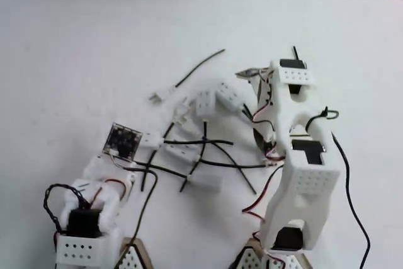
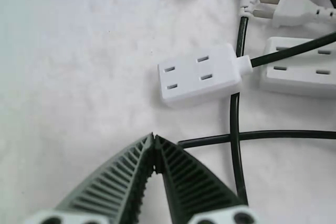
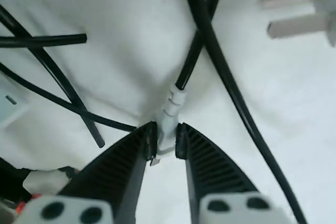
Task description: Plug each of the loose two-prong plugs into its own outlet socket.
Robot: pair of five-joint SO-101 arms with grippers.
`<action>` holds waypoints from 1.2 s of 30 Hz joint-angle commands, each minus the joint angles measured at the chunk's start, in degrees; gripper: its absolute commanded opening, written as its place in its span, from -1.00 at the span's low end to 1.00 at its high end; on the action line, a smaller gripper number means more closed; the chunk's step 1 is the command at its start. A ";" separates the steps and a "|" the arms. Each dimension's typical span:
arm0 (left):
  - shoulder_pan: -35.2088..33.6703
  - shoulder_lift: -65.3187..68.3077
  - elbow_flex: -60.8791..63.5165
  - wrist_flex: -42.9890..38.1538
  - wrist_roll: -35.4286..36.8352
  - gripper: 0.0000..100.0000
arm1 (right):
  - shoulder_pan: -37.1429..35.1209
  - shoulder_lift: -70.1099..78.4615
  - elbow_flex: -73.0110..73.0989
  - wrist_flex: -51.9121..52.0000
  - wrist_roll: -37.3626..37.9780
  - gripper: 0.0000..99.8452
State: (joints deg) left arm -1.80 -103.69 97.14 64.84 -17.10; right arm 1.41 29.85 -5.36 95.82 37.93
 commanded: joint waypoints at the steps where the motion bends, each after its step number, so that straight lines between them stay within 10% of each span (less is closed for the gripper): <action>1: 0.57 -0.84 -0.26 -1.23 0.35 -0.95 | 0.04 -0.40 -2.64 2.59 -1.58 -0.88; 36: 0.57 -0.84 -0.26 -1.23 0.35 -0.95 | 2.07 -6.29 -12.84 -0.48 -5.27 -0.97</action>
State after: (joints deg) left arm -1.80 -103.69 97.14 64.84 -17.10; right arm 2.73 26.68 -15.65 97.41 31.60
